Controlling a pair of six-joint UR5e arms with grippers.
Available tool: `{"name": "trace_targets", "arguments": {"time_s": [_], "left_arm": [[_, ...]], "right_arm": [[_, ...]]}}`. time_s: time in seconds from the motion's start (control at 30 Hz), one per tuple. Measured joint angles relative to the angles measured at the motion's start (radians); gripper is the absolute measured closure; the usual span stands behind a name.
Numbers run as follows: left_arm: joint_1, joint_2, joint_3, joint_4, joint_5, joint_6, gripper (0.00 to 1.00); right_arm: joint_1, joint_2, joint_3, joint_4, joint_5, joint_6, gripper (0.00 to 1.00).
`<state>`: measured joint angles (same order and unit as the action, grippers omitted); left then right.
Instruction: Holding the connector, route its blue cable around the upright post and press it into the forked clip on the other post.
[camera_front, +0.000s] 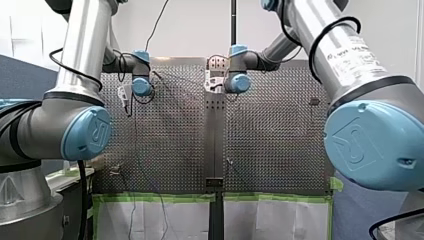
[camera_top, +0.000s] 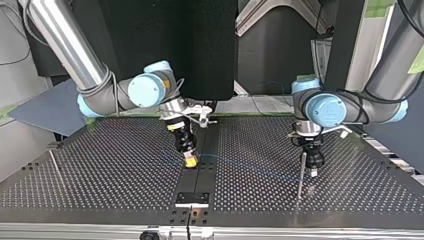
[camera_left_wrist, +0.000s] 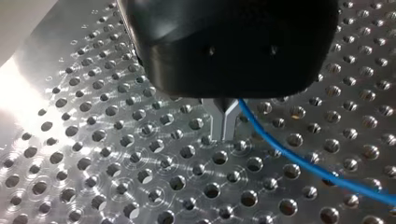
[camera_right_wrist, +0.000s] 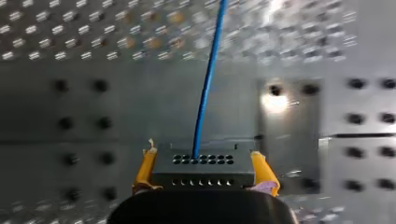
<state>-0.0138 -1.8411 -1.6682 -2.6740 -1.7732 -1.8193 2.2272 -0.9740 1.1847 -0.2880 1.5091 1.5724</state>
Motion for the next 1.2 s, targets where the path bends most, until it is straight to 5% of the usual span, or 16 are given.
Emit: {"name": "trace_targets", "arguments": {"time_s": [0.5,0.53,0.57,0.6,0.67,0.7,0.77,1.07,1.2], "left_arm": [[-0.002,-0.001,0.000,-0.018,0.063,0.026,1.00],[-0.001,-0.001,0.000,-0.019,0.065,0.028,0.96],[-0.001,-0.001,-0.001,-0.019,0.064,0.030,0.80],[0.000,-0.001,-0.001,-0.020,0.062,0.031,0.80],[0.000,-0.001,-0.002,-0.020,0.062,0.032,0.51],[0.000,-0.001,-0.002,-0.020,0.062,0.031,0.51],[0.000,-0.001,-0.002,-0.023,0.059,0.028,0.32],[-0.001,-0.001,-0.002,-0.034,0.054,-0.019,0.00],[-0.003,-0.001,-0.002,-0.036,0.064,-0.045,0.00]], "right_arm": [[-0.025,0.090,0.002,0.027,0.010,-0.001,1.00],[-0.025,0.095,0.003,0.032,0.011,-0.002,1.00],[-0.026,0.100,0.003,0.036,0.011,-0.003,1.00],[-0.027,0.106,0.004,0.040,0.011,-0.004,1.00],[-0.028,0.116,0.005,0.044,0.011,-0.006,1.00],[-0.030,0.124,0.005,0.045,0.012,-0.008,1.00],[-0.032,0.135,0.006,0.048,0.014,-0.009,1.00],[-0.048,0.168,0.063,0.006,0.024,-0.012,1.00],[-0.060,0.170,0.106,-0.036,0.024,-0.014,1.00]]}}
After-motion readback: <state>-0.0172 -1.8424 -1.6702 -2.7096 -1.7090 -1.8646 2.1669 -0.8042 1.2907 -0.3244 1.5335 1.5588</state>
